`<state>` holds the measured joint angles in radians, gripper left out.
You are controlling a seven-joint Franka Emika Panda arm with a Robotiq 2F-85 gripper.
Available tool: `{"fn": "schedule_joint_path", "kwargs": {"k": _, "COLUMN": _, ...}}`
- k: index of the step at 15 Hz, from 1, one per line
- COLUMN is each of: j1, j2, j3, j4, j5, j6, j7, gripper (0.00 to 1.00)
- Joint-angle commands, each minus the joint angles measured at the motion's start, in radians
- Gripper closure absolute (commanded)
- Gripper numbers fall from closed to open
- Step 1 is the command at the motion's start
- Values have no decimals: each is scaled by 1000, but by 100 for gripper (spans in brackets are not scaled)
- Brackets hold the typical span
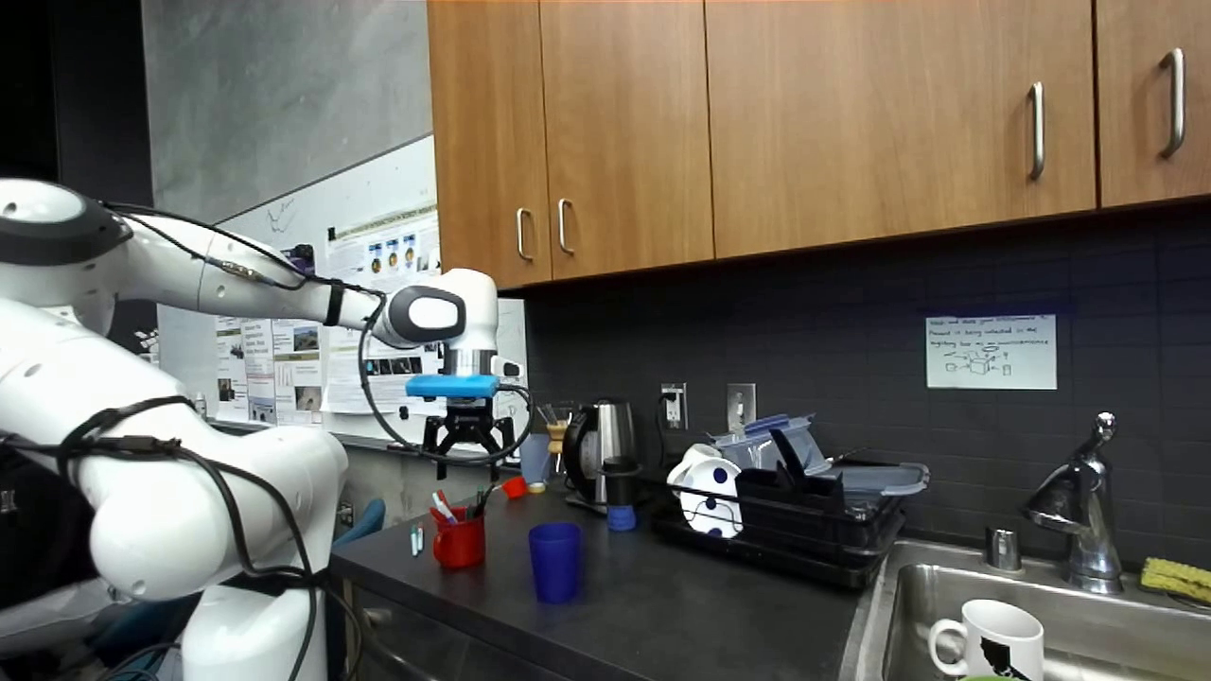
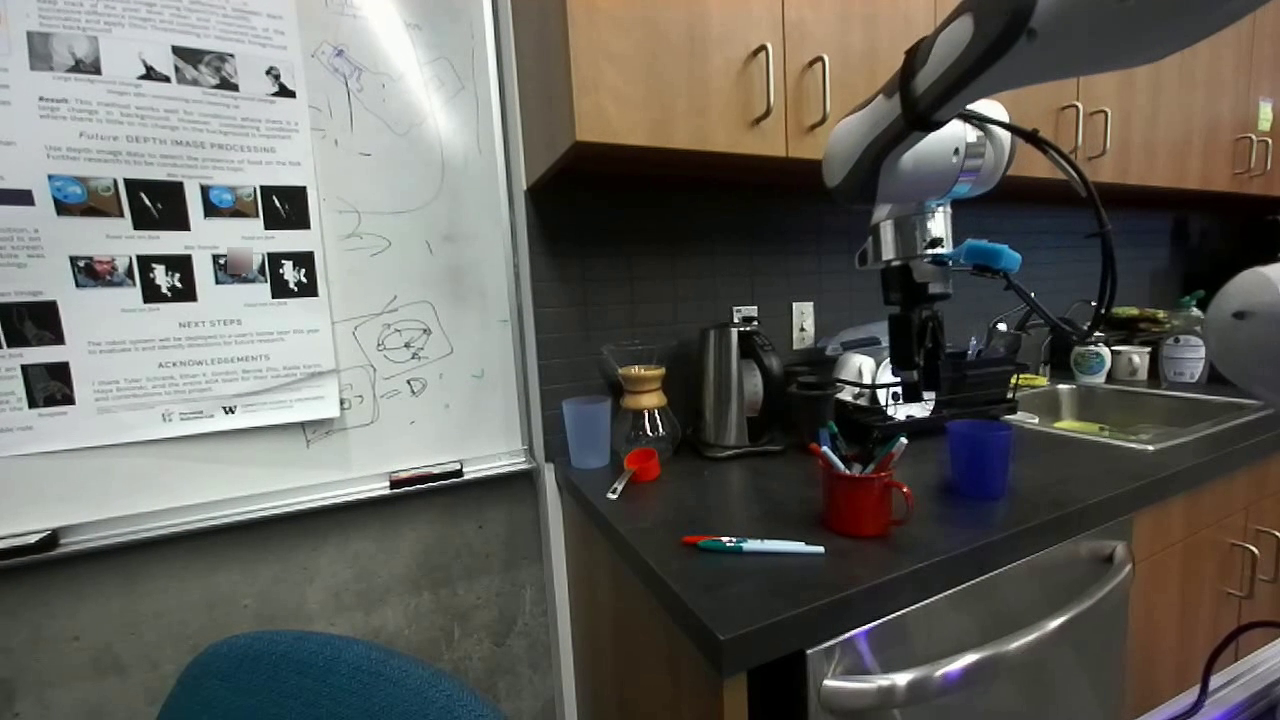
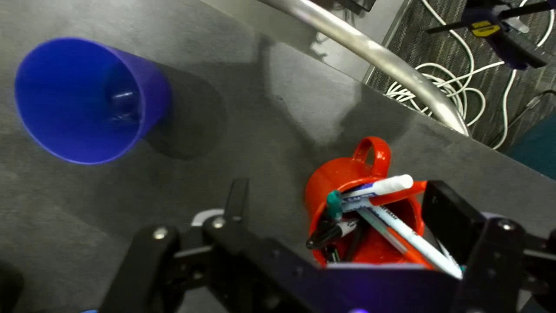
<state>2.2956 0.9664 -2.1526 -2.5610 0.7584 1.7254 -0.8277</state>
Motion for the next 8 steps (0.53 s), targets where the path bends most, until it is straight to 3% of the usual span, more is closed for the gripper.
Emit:
{"fn": "schedule_joint_path", "kwargs": {"k": 1, "j1": 55, "j2": -7, "j3": -4, "j4": -13, "j5": -4, "j6": -15, "j7": 17, "gripper": 0}}
{"fn": "schedule_joint_path", "kwargs": {"k": 8, "j1": 65, "j2": -35, "j3": 58, "j4": -21, "j5": 71, "j6": 25, "j7": 84, "gripper": 0}}
